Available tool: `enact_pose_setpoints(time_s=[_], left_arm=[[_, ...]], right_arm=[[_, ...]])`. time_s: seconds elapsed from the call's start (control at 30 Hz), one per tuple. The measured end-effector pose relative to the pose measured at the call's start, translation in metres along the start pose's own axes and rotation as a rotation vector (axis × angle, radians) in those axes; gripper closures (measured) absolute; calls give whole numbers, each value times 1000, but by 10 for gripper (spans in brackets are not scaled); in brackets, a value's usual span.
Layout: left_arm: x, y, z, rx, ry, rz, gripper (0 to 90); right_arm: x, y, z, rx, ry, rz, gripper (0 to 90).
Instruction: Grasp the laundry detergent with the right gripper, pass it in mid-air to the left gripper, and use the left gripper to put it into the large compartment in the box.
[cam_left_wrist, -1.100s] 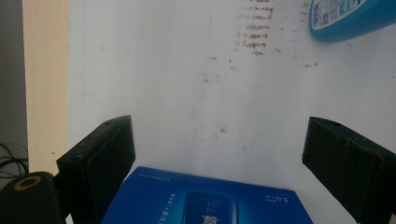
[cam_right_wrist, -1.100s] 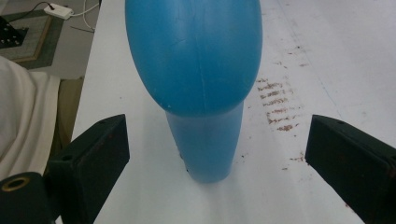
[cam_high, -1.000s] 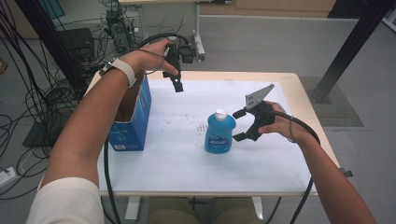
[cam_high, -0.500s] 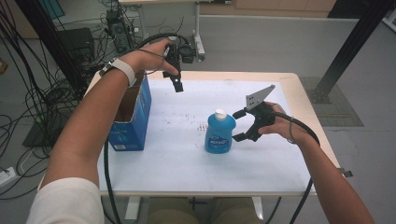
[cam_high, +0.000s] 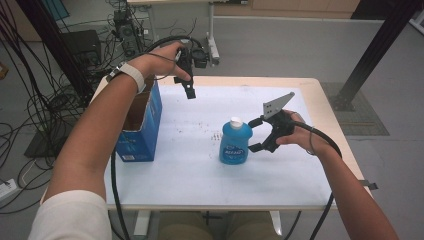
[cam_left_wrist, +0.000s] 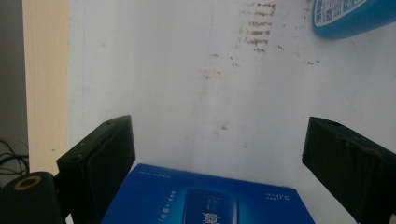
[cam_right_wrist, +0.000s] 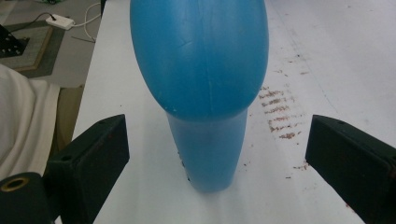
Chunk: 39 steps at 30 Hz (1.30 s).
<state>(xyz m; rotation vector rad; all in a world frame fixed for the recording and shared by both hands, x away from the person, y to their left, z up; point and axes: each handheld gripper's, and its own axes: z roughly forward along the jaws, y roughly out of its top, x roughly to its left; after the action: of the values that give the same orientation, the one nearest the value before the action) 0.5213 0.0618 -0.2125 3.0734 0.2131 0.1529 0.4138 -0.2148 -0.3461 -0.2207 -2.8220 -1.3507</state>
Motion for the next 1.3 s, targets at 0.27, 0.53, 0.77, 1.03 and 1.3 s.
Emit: enact_pose_setpoints(time_s=[0.27, 0.53, 0.77, 1.03, 1.3], left_arm=[[0, 1, 1, 3, -1, 0, 99], [0, 1, 2, 7, -2, 1, 99], [0, 2, 3, 10, -3, 0, 99], [0, 2, 3, 11, -3, 0, 99], [1, 2, 4, 11, -4, 0, 99]], right_arm=[[1, -5, 0, -22, 1, 13, 61], [1, -6, -1, -52, -3, 9, 60], [2, -8, 0, -58, -3, 14, 60], [2, -11, 1, -63, -5, 23, 60], [2, -11, 3, -64, -4, 22, 60]])
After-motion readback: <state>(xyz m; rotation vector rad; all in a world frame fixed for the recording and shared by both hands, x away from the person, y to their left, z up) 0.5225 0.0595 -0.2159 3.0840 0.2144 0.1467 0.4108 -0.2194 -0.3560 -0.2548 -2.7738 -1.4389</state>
